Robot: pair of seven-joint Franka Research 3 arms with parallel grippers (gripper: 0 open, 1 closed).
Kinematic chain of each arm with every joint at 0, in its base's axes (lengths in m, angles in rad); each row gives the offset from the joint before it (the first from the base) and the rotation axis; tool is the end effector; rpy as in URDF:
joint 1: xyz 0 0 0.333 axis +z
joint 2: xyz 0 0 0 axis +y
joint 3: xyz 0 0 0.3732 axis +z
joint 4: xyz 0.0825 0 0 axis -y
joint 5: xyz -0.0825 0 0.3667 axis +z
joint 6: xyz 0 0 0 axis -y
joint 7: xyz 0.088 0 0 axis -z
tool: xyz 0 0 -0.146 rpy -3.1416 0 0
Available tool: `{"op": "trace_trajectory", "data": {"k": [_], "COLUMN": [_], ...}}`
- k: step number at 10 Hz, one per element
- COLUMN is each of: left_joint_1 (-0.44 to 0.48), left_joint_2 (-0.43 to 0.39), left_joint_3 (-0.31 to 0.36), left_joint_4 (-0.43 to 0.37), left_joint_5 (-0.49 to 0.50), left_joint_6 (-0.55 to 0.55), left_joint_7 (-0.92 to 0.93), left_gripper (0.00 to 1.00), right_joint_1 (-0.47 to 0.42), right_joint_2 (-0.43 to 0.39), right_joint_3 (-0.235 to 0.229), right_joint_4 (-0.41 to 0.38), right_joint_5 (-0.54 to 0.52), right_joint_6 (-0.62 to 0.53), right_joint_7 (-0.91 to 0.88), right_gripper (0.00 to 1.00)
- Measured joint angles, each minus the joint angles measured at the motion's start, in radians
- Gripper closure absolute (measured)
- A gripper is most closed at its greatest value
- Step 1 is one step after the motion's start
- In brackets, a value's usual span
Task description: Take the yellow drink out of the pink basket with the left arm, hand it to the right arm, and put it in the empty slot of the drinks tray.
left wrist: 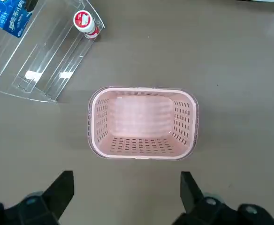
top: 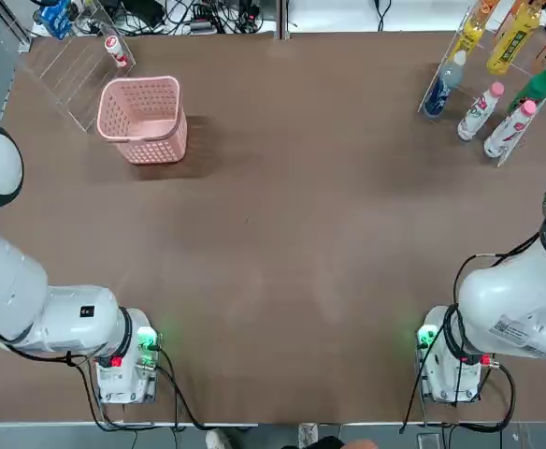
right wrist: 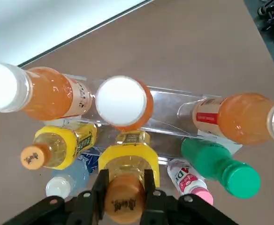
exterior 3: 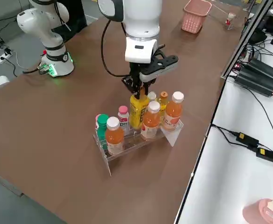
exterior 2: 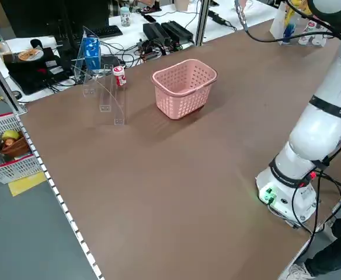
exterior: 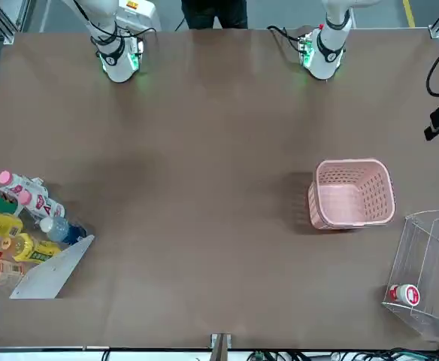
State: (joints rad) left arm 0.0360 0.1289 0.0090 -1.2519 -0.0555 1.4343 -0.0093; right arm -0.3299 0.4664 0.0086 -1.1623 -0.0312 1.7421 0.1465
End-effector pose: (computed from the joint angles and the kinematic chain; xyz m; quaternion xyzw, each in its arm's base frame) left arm 0.5698 0.0165 0.7019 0.9990 0.0226 0.0272 0.0263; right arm 0.6779 -0.2315 0.5553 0.9714 -0.2302 0.0553 0.0185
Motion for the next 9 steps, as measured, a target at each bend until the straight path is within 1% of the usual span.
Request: {"op": "trace_trajectory", "data": {"k": [2,4,5,9], "left_joint_1": [0.000,0.000,0.000,0.000], "left_joint_2": [0.000,0.000,0.000,0.000], "left_joint_3": [0.000,0.000,0.000,0.001], "left_joint_4": [0.000,0.000,0.000,0.000], "left_joint_5": [0.000,0.000,0.000,0.000], "left_joint_6": [0.000,0.000,0.000,0.000], "left_joint_7": [0.000,0.000,0.000,0.000], "left_gripper": [0.00,0.00,0.00,0.00], "right_joint_1": [-0.002,-0.015,-0.020,-0.021], "right_joint_2": [0.014,0.035,0.042,0.043], "right_joint_3": [0.000,0.000,0.000,0.009], "right_joint_4": [-0.006,-0.041,-0.047,-0.053], "right_joint_5": [0.002,0.007,0.007,0.009], "right_joint_6": [0.013,0.062,0.071,0.076], "right_joint_7": [0.001,0.001,0.001,0.027], "right_gripper": [0.66,0.66,0.66,0.66]}}
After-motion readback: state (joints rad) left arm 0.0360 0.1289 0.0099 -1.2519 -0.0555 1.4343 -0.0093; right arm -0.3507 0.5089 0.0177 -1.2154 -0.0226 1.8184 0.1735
